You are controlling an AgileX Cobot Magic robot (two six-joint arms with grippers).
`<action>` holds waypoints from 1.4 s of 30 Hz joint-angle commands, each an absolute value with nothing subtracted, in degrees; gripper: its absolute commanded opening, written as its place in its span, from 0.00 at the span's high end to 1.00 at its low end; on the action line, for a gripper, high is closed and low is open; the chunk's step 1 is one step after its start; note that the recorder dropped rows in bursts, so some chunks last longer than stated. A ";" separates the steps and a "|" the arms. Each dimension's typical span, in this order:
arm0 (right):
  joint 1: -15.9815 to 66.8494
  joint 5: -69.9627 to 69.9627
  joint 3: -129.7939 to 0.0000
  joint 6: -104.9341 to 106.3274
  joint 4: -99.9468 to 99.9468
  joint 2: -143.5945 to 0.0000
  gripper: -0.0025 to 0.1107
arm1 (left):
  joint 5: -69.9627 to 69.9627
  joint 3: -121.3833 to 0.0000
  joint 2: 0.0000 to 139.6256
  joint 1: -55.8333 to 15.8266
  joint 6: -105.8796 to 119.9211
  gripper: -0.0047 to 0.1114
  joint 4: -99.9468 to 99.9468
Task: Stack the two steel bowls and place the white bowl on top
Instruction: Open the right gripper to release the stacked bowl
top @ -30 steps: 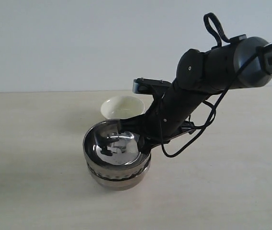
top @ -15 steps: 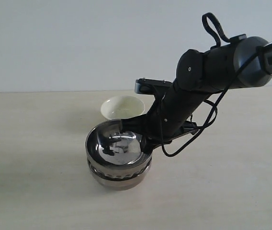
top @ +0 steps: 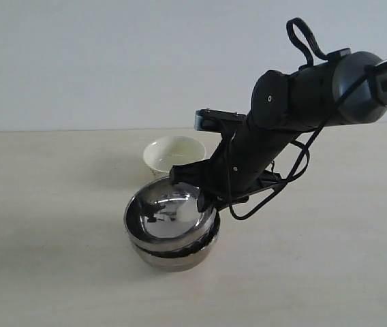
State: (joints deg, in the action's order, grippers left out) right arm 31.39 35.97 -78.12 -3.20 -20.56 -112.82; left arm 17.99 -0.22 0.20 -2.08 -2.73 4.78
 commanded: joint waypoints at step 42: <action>33.10 39.43 -79.55 -4.88 -7.75 -107.17 0.55 | 17.83 0.00 0.00 -1.88 -2.57 0.93 4.93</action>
State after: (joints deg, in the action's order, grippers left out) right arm 33.05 39.27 -79.24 -4.53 -8.68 -108.04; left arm 17.99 -0.22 0.20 -2.08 -2.73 4.78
